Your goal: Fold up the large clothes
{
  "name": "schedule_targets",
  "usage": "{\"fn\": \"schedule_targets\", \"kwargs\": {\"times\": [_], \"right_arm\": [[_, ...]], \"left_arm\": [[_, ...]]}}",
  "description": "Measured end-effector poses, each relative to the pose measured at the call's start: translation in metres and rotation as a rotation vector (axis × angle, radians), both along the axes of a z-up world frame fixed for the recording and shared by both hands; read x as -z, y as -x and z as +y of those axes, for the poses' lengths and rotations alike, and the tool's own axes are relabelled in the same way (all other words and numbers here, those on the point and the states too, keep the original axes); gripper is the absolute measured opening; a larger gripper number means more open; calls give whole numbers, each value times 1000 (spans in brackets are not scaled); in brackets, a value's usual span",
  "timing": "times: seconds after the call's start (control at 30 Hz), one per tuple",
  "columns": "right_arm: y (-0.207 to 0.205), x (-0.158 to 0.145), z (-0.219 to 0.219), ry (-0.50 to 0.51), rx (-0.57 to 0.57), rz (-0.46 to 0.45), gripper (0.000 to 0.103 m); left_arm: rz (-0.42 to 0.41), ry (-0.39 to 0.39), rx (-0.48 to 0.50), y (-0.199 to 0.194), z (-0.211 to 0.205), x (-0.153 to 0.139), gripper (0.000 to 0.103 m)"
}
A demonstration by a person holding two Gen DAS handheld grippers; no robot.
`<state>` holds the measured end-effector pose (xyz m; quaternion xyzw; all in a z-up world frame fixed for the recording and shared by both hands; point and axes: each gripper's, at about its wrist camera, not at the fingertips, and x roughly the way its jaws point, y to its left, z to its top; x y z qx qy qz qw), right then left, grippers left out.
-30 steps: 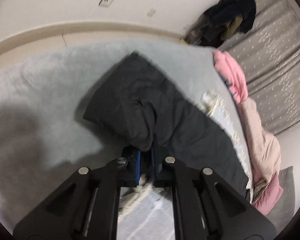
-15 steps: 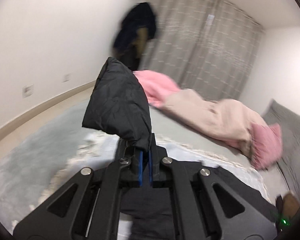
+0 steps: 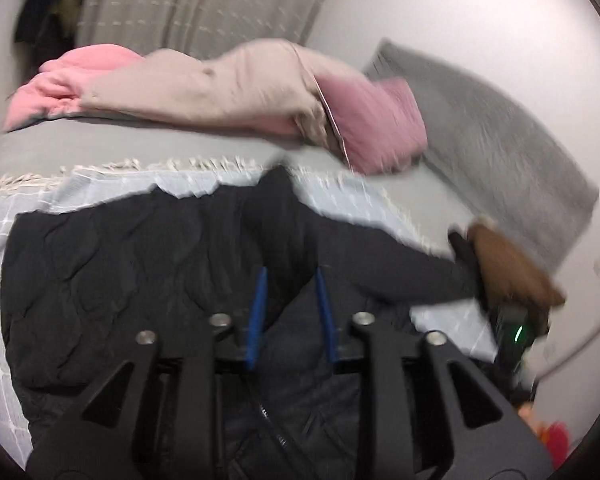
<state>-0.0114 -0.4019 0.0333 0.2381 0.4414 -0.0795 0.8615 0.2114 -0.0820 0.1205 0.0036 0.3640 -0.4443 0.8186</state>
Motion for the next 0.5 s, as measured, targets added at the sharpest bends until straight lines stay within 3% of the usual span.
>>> {"fn": "schedule_targets", "kwargs": {"times": [0.03,0.1,0.3,0.5], "right_arm": [[0,1,-2,-5,3,1,79],[1,2,-6,-18,13,-1,79],[-1,0,-8,-87,20,-43,79],[-19,-21,25,-136,-66,-140,79]], "left_arm": [[-17,-13,0,2,0,2,41],[-47,-28,-23,0,14,4,62],[-69,-113,-262,-38,86,21,63],[-2,-96,-468,-57,157,72,63]]}}
